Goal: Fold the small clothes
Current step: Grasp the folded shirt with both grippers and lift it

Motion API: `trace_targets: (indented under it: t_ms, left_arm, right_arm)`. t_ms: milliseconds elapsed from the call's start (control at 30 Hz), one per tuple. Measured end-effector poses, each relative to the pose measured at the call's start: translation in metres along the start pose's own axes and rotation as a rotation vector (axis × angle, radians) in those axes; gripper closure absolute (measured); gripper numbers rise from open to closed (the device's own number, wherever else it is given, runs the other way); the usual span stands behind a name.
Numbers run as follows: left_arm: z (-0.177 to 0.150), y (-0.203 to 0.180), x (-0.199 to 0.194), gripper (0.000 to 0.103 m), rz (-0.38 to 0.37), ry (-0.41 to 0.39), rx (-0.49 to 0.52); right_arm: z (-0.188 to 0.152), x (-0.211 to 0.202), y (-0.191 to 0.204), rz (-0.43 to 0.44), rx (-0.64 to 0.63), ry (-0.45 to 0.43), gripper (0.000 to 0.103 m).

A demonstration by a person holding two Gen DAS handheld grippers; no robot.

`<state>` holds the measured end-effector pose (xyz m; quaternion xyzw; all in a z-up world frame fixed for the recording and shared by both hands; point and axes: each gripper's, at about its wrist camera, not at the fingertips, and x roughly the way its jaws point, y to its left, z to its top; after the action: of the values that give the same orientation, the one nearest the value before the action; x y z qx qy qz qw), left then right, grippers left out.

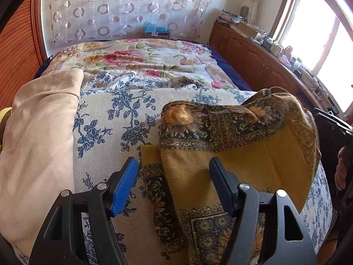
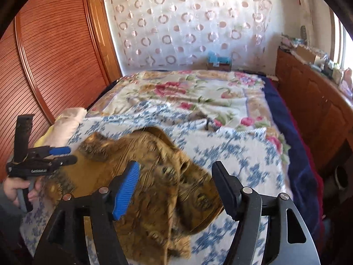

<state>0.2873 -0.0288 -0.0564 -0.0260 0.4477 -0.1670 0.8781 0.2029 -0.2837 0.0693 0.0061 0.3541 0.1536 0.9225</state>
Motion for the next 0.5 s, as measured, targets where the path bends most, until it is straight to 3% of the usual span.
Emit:
trace_targets:
  t_ms: [133,300,500]
  left_arm:
    - [-0.001,0.005,0.007,0.034,-0.008,0.022,-0.019]
    - [-0.003,0.010,0.009,0.035,-0.033,0.023,-0.041]
    - [-0.004,0.006,0.009,0.047,-0.066,0.016,-0.047]
  right_arm:
    - [-0.011,0.023,-0.009,-0.035,0.024,0.069,0.021]
    - [-0.014,0.043,-0.028,-0.017,0.109,0.120,0.011]
    - [-0.012,0.054,-0.030,0.081,0.162,0.154,0.011]
